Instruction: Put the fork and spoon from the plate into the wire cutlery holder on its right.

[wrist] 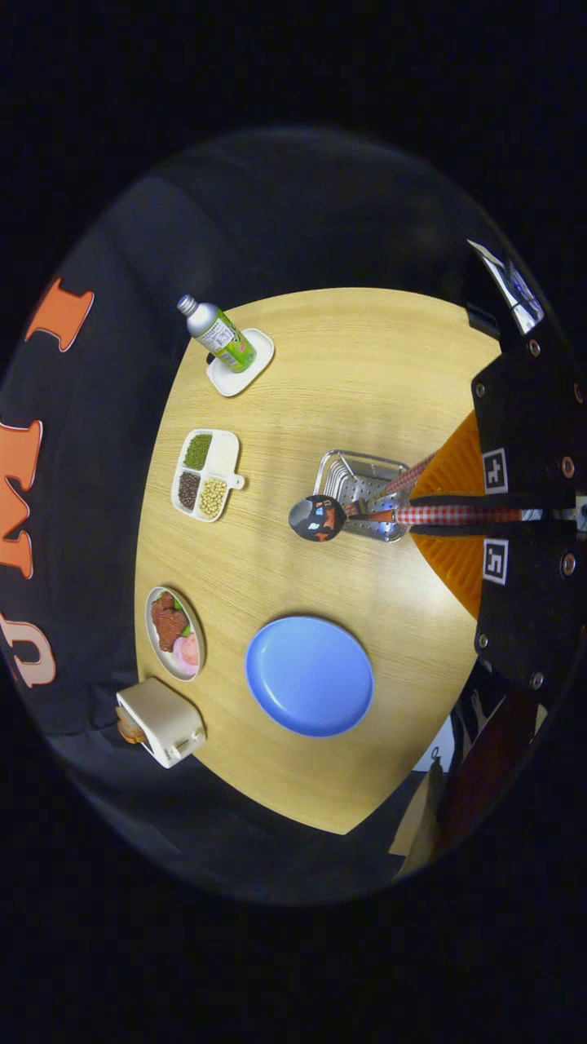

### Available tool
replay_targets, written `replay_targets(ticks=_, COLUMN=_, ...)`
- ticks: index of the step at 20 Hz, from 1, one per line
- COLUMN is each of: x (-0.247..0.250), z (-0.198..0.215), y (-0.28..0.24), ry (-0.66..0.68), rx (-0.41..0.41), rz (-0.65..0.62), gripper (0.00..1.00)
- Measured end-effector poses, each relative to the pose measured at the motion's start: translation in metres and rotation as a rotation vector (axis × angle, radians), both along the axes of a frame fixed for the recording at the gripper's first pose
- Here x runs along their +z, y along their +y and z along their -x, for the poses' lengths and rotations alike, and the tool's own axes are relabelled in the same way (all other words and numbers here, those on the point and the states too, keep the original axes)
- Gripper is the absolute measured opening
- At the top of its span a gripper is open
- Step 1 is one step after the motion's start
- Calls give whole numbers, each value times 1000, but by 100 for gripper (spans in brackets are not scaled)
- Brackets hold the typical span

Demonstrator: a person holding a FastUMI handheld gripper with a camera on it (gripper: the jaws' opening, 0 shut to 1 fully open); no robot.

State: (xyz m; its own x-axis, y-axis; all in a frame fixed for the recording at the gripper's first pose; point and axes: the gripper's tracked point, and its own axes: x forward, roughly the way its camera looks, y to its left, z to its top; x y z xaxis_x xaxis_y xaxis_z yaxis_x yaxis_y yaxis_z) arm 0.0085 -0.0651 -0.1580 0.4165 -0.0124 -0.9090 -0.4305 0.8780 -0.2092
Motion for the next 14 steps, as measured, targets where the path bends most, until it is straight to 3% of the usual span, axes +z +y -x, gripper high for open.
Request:
replay_targets(ticks=6, x=-6, z=-8, y=-21, ry=139, rx=119, rz=111, gripper=6)
replay_targets(ticks=14, x=-33, z=-27, y=-31, ry=243, rx=177, rz=183, gripper=6)
